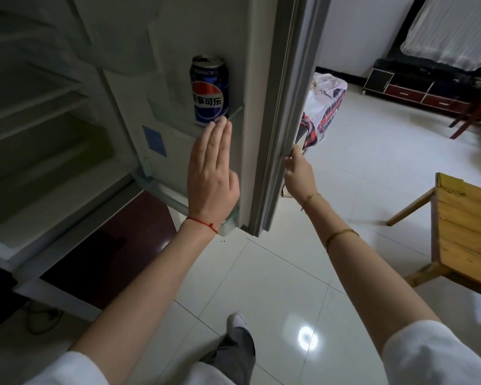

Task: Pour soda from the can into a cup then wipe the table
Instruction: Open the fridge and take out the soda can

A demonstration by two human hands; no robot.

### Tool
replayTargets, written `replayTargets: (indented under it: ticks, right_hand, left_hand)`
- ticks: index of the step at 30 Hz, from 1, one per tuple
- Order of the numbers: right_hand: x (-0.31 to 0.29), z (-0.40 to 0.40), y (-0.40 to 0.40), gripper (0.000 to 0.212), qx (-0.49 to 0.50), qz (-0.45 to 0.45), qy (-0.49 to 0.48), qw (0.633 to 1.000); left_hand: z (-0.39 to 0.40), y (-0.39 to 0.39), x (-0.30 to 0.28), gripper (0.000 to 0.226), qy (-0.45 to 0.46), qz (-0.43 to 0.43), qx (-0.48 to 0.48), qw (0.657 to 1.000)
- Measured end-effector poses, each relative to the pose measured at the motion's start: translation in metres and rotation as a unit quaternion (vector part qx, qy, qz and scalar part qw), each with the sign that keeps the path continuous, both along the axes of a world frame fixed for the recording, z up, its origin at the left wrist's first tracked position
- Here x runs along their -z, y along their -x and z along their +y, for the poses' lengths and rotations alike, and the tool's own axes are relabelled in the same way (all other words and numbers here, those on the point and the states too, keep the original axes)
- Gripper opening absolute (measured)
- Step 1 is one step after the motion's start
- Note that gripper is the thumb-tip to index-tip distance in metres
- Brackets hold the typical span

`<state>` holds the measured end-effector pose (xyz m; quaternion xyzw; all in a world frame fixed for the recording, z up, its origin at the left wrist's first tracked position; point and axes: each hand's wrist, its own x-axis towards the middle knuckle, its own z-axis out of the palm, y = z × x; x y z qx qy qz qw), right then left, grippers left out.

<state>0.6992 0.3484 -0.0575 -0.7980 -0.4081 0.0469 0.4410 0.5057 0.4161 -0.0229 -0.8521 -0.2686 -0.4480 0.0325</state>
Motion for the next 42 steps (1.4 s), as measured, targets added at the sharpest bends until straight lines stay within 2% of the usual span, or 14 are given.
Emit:
replayTargets:
  ticks: [7, 12, 20, 28, 33, 37, 42]
  right_hand:
    - [-0.001, 0.017, -0.05, 0.025, -0.013, 0.006, -0.006, 1.0]
    - [0.0, 0.034, -0.085, 0.013, -0.003, 0.017, -0.009, 1.0]
    - [-0.002, 0.062, -0.142, 0.017, -0.015, 0.016, -0.045, 0.999]
    - [-0.008, 0.087, -0.183, 0.028, -0.034, 0.051, -0.042, 0.997]
    - [-0.013, 0.099, -0.206, 0.027, -0.067, 0.084, -0.039, 0.993]
    - [-0.015, 0.108, -0.225, 0.027, -0.099, 0.11, -0.033, 0.988]
    - [-0.017, 0.112, -0.242, 0.025, -0.156, 0.119, -0.026, 0.98]
  left_hand:
    - [0.001, -0.05, -0.001, 0.068, 0.011, -0.016, -0.015, 1.0]
    - [0.008, -0.084, -0.002, 0.068, 0.01, -0.015, -0.012, 1.0]
    - [0.023, -0.138, -0.003, 0.069, -0.002, -0.007, -0.035, 0.999]
    - [0.031, -0.182, -0.007, 0.068, 0.007, 0.018, -0.082, 0.996]
    - [0.033, -0.204, -0.013, 0.067, 0.009, 0.021, -0.122, 0.992]
    - [0.03, -0.222, -0.024, 0.06, 0.029, -0.026, -0.143, 0.989]
    - [0.044, -0.233, -0.051, 0.058, 0.112, -0.186, -0.165, 0.962]
